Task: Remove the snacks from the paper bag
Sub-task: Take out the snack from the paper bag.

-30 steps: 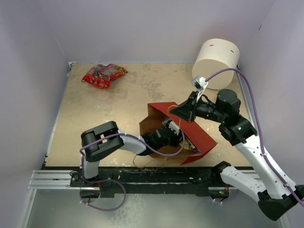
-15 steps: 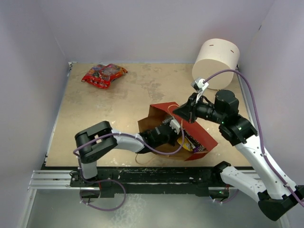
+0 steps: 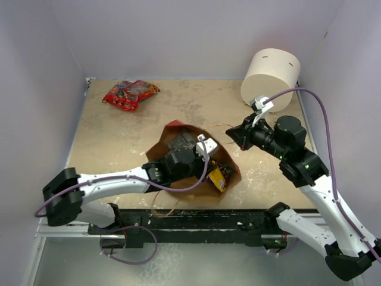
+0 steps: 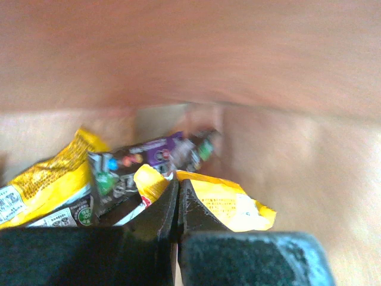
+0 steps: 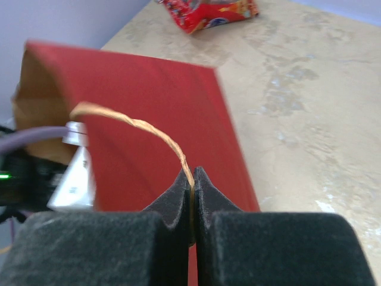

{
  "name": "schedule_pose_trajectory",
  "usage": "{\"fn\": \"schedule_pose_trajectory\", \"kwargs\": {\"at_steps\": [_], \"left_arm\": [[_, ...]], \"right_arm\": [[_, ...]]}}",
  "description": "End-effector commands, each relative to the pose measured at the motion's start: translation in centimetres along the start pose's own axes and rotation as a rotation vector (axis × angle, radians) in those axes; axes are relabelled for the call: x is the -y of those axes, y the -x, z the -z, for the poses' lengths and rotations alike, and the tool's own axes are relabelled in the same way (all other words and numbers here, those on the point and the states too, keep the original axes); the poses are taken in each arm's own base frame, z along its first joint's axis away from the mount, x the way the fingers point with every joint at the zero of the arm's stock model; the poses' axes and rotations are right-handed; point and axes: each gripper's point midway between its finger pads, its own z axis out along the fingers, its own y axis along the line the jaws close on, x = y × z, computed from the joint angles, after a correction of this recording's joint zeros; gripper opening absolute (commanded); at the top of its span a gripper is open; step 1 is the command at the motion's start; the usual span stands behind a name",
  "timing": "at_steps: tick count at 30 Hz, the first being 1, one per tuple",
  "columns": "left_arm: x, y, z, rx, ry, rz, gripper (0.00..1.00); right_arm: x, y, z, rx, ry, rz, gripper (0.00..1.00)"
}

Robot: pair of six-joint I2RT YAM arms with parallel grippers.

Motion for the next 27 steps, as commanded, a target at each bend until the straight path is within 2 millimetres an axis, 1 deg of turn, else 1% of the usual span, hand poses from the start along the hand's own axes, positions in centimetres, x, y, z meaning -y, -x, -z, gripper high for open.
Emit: {"fn": "schedule_pose_trajectory", "kwargs": {"at_steps": [1, 3, 4, 7, 10, 12, 13, 16, 18, 20, 21, 23, 24, 27], "left_arm": [[2.1, 4.5, 3.7, 0.096, -0.084, 0.052, 0.00], [2.4, 4.4, 4.4, 0.077, -0.094, 0.066, 0.00], [2.4, 4.2, 4.5, 0.063, -0.090, 0.076, 0.00], [2.6, 4.6, 4.6, 0.054, -0.094, 0.094, 0.00], [3.1, 5.9, 4.4, 0.074, -0.106, 0.106, 0.00], [3.7, 7.2, 4.5, 0.084, -0.124, 0.109, 0.00], [4.3, 8.5, 4.7, 0.096, -0.140, 0.106, 0.00], [5.2, 11.3, 5.4, 0.113, -0.165, 0.090, 0.00], [5.3, 13.6, 6.2, 0.147, -0.152, 0.075, 0.00], [4.6, 16.1, 7.3, 0.191, -0.099, 0.065, 0.00], [4.0, 16.9, 7.8, 0.202, -0.058, 0.062, 0.00], [2.9, 19.3, 9.0, 0.245, 0.021, 0.059, 0.00], [2.4, 20.3, 9.5, 0.259, 0.057, 0.055, 0.00], [1.1, 23.1, 10.9, 0.289, 0.138, 0.036, 0.00]], "right_arm": [[2.1, 2.5, 1.5, 0.089, -0.143, 0.045, 0.00], [2.4, 2.8, 1.8, 0.114, -0.169, 0.026, 0.00], [2.2, 3.5, 1.8, 0.141, -0.160, 0.022, 0.00], [0.6, 4.1, 1.6, 0.148, -0.074, 0.021, 0.00], [0.3, 4.0, 1.7, 0.129, -0.060, 0.014, 0.00], [0.5, 4.2, 1.9, 0.131, -0.082, 0.015, 0.00], [0.9, 4.2, 2.1, 0.126, -0.106, 0.012, 0.00], [1.4, 4.5, 2.8, 0.111, -0.146, 0.045, 0.00], [2.1, 4.6, 3.3, 0.102, -0.191, 0.056, 0.00], [2.8, 4.9, 4.1, 0.102, -0.238, 0.069, 0.00], [3.0, 4.8, 4.4, 0.098, -0.258, 0.071, 0.00], [3.2, 4.3, 5.1, 0.085, -0.278, 0.066, 0.00], [3.4, 4.5, 5.6, 0.093, -0.291, 0.069, 0.00], [5.2, 4.9, 7.3, 0.110, -0.416, 0.079, 0.00]]}}
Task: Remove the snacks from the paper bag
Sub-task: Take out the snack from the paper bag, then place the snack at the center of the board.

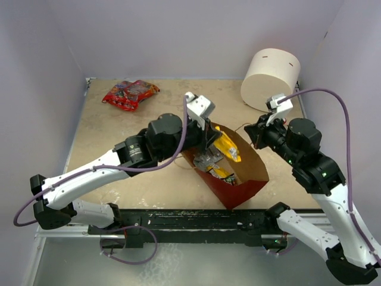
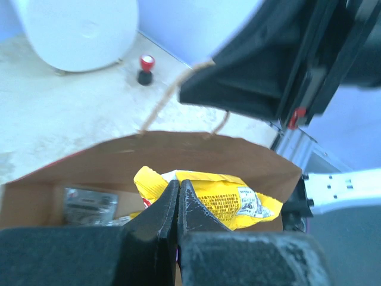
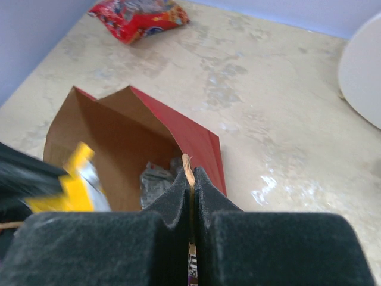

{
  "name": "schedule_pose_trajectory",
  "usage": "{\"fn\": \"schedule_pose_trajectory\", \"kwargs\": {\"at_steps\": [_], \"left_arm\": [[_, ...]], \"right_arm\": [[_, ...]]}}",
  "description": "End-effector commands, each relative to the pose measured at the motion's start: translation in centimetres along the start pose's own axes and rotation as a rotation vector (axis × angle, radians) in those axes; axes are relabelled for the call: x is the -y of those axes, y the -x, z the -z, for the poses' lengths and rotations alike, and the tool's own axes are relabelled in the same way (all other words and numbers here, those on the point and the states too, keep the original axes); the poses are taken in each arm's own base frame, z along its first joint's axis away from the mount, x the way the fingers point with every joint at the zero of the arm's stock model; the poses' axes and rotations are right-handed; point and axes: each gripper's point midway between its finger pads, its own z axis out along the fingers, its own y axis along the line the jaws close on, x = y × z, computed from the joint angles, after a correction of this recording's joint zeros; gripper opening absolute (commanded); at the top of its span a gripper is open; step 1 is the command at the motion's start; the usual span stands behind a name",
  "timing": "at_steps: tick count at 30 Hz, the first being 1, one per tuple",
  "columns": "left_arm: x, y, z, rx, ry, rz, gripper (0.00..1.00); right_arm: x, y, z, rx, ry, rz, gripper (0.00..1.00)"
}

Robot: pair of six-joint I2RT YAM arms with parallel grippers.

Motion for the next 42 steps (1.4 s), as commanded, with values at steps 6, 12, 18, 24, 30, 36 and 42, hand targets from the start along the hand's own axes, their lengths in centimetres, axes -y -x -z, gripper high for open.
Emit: {"fn": "schedule_pose_trajectory", "kwargs": {"at_steps": [6, 12, 18, 24, 30, 36, 42], "left_arm": [[-5.0, 9.1, 2.5, 0.112, 0.221, -0.095, 0.00], [-13.0, 10.8, 2.8, 0.102, 0.402, -0.023, 0.00], [-17.7, 10.9, 3.7, 0.093, 0.489, 0.068, 0.00], [-19.9, 8.7, 4.9, 0.059, 0.560, 0.160, 0.00], [-21.2, 5.4, 6.5, 0.021, 0.629, 0.223, 0.00], [-22.6, 1.2, 7.3, -0.037, 0.706, 0.285, 0.00], [-24.2, -1.4, 6.9, -0.086, 0.751, 0.327, 0.00]], "right_arm": [[7.3, 4.6, 5.1, 0.148, -0.417, 0.118, 0.00], [10.3, 8.2, 6.5, 0.170, -0.603, 0.384, 0.00], [10.0, 10.9, 4.3, 0.163, -0.580, 0.645, 0.00], [2.6, 7.2, -0.4, 0.112, -0.032, 0.971, 0.00], [-4.5, -0.4, 0.9, 0.050, 0.470, 0.816, 0.00], [-1.2, 0.3, 3.6, 0.193, 0.170, 0.544, 0.00], [0.4, 0.2, 2.0, 0.178, 0.076, 0.480, 0.00]]}}
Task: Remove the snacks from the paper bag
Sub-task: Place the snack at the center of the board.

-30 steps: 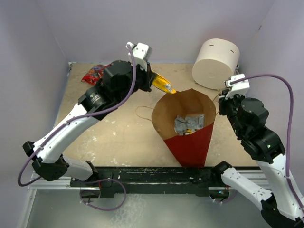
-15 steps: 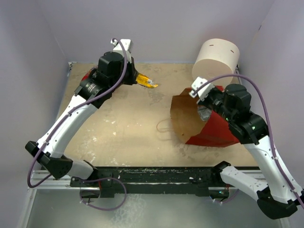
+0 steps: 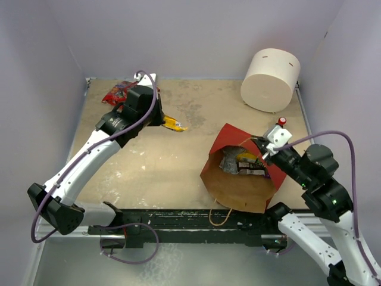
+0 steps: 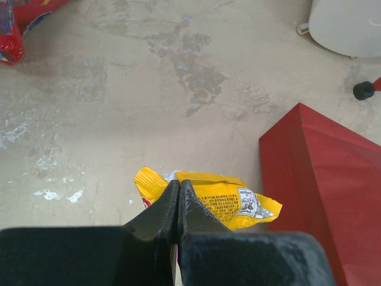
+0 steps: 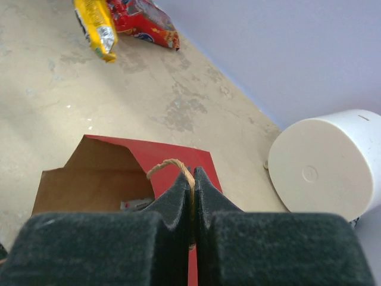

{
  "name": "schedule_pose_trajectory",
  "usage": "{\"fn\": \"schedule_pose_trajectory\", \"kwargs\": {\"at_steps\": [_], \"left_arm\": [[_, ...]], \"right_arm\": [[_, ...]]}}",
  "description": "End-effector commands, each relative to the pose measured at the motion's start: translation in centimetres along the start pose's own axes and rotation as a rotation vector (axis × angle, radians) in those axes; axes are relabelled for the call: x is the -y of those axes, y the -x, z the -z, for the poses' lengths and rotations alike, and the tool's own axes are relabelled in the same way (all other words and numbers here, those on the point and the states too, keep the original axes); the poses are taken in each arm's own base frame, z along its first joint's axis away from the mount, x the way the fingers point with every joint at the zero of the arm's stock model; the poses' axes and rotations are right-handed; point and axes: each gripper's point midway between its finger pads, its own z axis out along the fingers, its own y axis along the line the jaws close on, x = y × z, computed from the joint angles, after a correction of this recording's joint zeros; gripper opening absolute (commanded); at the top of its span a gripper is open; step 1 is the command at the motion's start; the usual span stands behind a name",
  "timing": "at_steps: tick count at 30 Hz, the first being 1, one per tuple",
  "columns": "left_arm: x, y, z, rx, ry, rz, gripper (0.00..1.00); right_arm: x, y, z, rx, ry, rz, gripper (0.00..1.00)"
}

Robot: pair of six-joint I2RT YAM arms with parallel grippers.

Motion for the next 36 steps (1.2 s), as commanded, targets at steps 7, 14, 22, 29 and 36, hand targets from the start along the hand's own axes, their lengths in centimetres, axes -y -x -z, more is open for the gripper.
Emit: {"fn": "schedule_pose_trajectory", "kwargs": {"at_steps": [7, 14, 22, 29, 36], "left_arm": [[-5.0, -0.7, -3.5, -0.075, 0.124, 0.173, 0.00], [-14.3, -1.8, -6.4, -0.123, 0.327, 0.352, 0.00], [-24.2, -1.7, -11.2, -0.142, 0.481, 0.465, 0.00], [-28.9, -4.2, -15.3, -0.289, 0.411, 0.708, 0.00], [-31.2, -5.9, -16.0, -0.349, 0.453, 0.735, 0.00]], "right_arm": [[3.6, 0.3, -3.8, -0.036, -0.151, -0.078, 0.00], [4.7, 1.3, -4.5, -0.004, -0.199, -0.105, 0.00], [5.3, 2.5, -6.2, 0.010, -0.188, -0.107, 0.00], [5.6, 1.9, -6.6, -0.012, -0.200, -0.083, 0.00], [5.6, 1.6, -7.1, -0.015, -0.200, -0.070, 0.00]]}}
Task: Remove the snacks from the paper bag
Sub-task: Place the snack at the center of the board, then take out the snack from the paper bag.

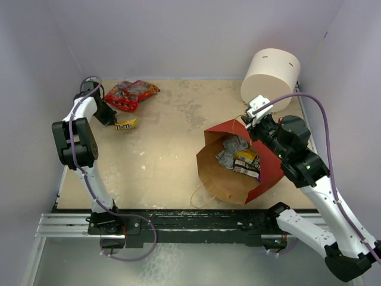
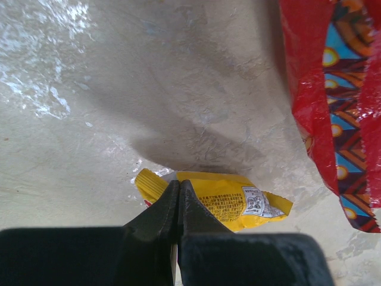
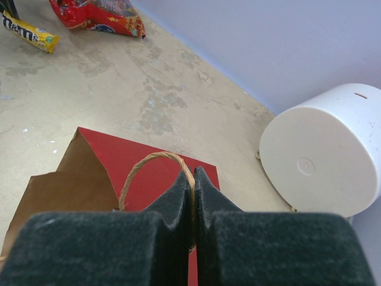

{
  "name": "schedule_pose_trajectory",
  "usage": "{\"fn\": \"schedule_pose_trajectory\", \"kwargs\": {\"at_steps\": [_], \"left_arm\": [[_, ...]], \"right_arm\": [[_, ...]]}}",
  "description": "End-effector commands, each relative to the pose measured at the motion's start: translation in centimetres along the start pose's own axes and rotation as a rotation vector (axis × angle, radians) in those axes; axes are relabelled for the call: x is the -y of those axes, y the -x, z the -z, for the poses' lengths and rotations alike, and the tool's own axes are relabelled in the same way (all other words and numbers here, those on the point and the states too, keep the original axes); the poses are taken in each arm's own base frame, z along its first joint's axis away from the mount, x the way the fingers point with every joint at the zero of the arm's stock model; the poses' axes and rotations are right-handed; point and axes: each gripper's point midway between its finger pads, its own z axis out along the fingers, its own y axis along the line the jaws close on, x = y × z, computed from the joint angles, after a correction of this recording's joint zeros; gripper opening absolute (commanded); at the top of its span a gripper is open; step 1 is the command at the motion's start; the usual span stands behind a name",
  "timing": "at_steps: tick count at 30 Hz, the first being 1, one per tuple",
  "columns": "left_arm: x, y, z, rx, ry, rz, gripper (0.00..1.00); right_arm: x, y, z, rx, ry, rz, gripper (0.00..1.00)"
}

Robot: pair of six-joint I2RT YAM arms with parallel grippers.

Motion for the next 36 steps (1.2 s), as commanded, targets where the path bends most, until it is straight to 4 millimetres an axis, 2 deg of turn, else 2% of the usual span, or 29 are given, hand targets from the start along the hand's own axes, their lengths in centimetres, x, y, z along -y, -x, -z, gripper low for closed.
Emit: {"fn": "schedule_pose_trajectory", "kwargs": {"at_steps": [1, 3, 4, 7, 10, 12, 14, 15, 16, 19, 24, 27, 31, 36], "left_arm": [[2.0, 1.1, 1.4, 0.012, -0.089, -0.002, 0.00], [2.1, 1.2, 1.0, 0.008, -0.090, -0.025, 0.03], [2.0, 1.3, 0.9, 0.006, -0.083, -0.033, 0.08], [1.6, 1.9, 1.5, 0.028, -0.057, -0.066, 0.34], [1.8, 2.5, 3.3, 0.085, -0.073, -0.099, 0.58], [1.9, 2.5, 4.7, 0.111, -0.091, -0.117, 0.64], [2.5, 1.9, 6.8, 0.132, -0.139, -0.137, 0.65], [2.5, 1.1, 7.1, 0.124, -0.151, -0.144, 0.65], [3.3, 0.4, 8.3, 0.134, -0.190, -0.161, 0.66], [5.4, -3.1, 10.8, 0.124, -0.286, -0.225, 0.67], [9.8, -11.9, 14.8, 0.070, -0.484, -0.394, 0.72], [11.7, -16.1, 17.6, 0.062, -0.614, -0.479, 0.74], [13.6, -20.4, 21.6, 0.087, -0.805, -0.584, 0.75], [14.3, -25.5, 25.8, 0.088, -0.978, -0.730, 0.79]], "right_arm": [[1.2, 2.5, 0.1, 0.080, -0.042, 0.023, 0.00], [1.1, 2.4, 0.1, 0.078, -0.042, 0.027, 0.00], [1.2, 2.4, 0.2, 0.077, -0.044, 0.029, 0.00], [1.2, 2.3, 0.3, 0.075, -0.044, 0.032, 0.00], [1.1, 2.4, 0.4, 0.077, -0.039, 0.029, 0.00], [1.0, 2.4, 0.5, 0.079, -0.034, 0.021, 0.00], [0.9, 2.6, 0.6, 0.085, -0.030, 0.014, 0.00], [0.9, 2.6, 0.6, 0.086, -0.029, 0.010, 0.00], [0.7, 2.7, 0.7, 0.087, -0.022, 0.005, 0.00], [0.5, 2.8, 0.8, 0.086, -0.006, 0.000, 0.00], [0.1, 2.6, 1.0, 0.074, 0.015, -0.001, 0.00], [0.2, 2.3, 1.0, 0.049, 0.015, 0.000, 0.00], [0.1, 2.3, 0.9, 0.039, 0.023, -0.002, 0.00], [0.2, 3.1, 0.6, 0.054, 0.026, -0.013, 0.00]]}}
